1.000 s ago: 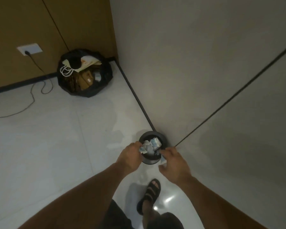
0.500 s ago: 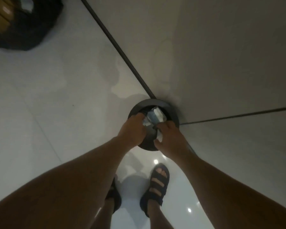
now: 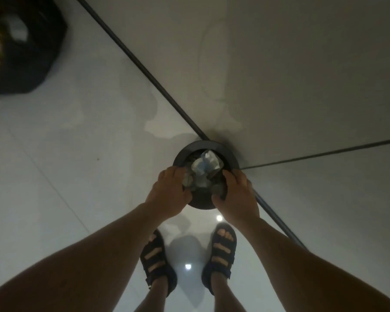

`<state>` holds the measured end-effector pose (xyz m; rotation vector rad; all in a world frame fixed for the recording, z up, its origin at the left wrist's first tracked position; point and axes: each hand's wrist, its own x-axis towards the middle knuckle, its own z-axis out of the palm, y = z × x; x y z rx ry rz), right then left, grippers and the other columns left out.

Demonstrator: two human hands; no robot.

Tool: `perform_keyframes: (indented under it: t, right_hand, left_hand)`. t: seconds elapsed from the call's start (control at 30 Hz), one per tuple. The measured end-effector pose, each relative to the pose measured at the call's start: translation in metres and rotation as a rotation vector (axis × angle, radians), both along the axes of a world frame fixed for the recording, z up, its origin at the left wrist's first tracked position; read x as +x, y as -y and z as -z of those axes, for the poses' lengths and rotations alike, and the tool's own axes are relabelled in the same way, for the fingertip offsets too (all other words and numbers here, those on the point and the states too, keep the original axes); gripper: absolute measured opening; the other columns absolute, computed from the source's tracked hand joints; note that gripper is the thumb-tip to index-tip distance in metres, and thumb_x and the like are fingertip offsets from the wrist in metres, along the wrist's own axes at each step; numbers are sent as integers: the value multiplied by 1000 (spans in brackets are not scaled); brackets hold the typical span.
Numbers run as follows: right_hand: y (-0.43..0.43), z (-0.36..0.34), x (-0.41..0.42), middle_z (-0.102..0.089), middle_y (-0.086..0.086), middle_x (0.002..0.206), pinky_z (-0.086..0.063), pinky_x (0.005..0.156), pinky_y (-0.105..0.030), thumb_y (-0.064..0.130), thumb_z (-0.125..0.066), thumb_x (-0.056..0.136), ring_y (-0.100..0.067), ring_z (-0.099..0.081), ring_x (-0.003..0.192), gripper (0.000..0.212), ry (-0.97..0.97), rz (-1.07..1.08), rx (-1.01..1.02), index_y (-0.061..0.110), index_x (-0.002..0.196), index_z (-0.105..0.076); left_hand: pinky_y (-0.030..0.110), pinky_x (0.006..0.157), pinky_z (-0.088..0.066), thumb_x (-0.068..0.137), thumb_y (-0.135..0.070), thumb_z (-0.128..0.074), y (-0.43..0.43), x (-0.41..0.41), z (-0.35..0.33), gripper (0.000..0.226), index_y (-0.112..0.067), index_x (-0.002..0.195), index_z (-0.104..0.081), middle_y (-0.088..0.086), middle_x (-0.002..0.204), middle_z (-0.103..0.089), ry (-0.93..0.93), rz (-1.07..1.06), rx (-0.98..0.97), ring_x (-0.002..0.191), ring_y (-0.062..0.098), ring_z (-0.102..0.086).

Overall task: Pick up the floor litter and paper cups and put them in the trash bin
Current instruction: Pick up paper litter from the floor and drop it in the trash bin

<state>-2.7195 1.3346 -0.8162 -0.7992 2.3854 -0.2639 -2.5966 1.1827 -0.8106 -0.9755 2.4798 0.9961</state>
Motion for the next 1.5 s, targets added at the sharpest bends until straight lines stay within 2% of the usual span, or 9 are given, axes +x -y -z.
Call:
perform_keyframes:
  t: [0.13, 0.27, 0.47, 0.73, 0.83, 0.97, 1.2, 1.3, 1.5]
  right_hand:
    - [-12, -76, 2, -30, -3, 150, -42, 107, -41, 43, -63, 86, -25, -31, 138, 70, 44, 65, 25, 26, 146, -29]
    - [-23, -162, 4, -25, -1, 153, -39, 106, -37, 50, -61, 86, -23, -29, 139, 74, 19, 87, 38, 28, 148, -27]
    - [-50, -284, 24, -22, -1, 155, -38, 107, -38, 50, -61, 87, -24, -27, 140, 75, -21, 161, 8, 28, 150, -26]
    - [-102, -400, 85, -19, 0, 157, -37, 109, -39, 50, -58, 89, -23, -24, 141, 76, -146, 420, -15, 31, 151, -20]
    - [-134, -429, 109, -20, -2, 156, -37, 108, -39, 51, -57, 89, -24, -24, 141, 77, -204, 525, -5, 30, 152, -19]
    - [-194, -458, 147, -17, -1, 157, -39, 107, -41, 54, -56, 89, -23, -23, 142, 78, -266, 690, 13, 31, 152, -16]
    - [-337, -496, 230, -17, -2, 158, -38, 109, -42, 54, -57, 87, -24, -22, 142, 79, -351, 1082, -20, 31, 152, -19]
    - [-404, -505, 285, -17, -2, 157, -38, 109, -41, 53, -57, 87, -23, -22, 142, 78, -388, 1228, -25, 31, 151, -21]
    - [-540, -515, 417, -13, -3, 158, -38, 107, -41, 51, -56, 88, -25, -20, 141, 77, -388, 1470, 111, 30, 151, -18]
  left_hand:
    - [34, 98, -41, 87, -32, -59, 8, -7, -78, 60, -16, 139, -34, 5, 137, -41, 47, 103, -42, 125, 24, -37]
    - [33, 102, -35, 88, -31, -56, 6, -19, -169, 62, -16, 143, -33, 6, 142, -38, -28, 157, -64, 128, 24, -34]
    - [36, 108, -34, 87, -32, -58, -14, -19, -285, 65, -19, 144, -31, 5, 145, -35, -64, 210, -92, 133, 25, -30]
    - [38, 108, -32, 88, -38, -54, -47, -10, -384, 61, -18, 142, -33, 6, 145, -32, -100, 565, -121, 133, 27, -27]
    - [37, 107, -30, 89, -40, -52, -74, -15, -416, 65, -18, 145, -28, 7, 147, -29, -120, 726, -153, 133, 26, -26]
    - [40, 111, -28, 91, -44, -50, -136, -16, -452, 70, -20, 149, -20, 5, 152, -22, -123, 954, -180, 137, 26, -21]
    - [42, 111, -28, 90, -47, -51, -308, 0, -510, 71, -22, 149, -20, 4, 153, -20, -230, 1301, -226, 138, 25, -20]
    - [43, 110, -30, 90, -45, -51, -392, 28, -523, 69, -22, 149, -22, 3, 152, -22, -262, 1429, -252, 137, 26, -21]
    - [42, 109, -32, 89, -41, -52, -568, 125, -532, 65, -21, 146, -28, 3, 149, -27, -352, 1703, -215, 136, 25, -24]
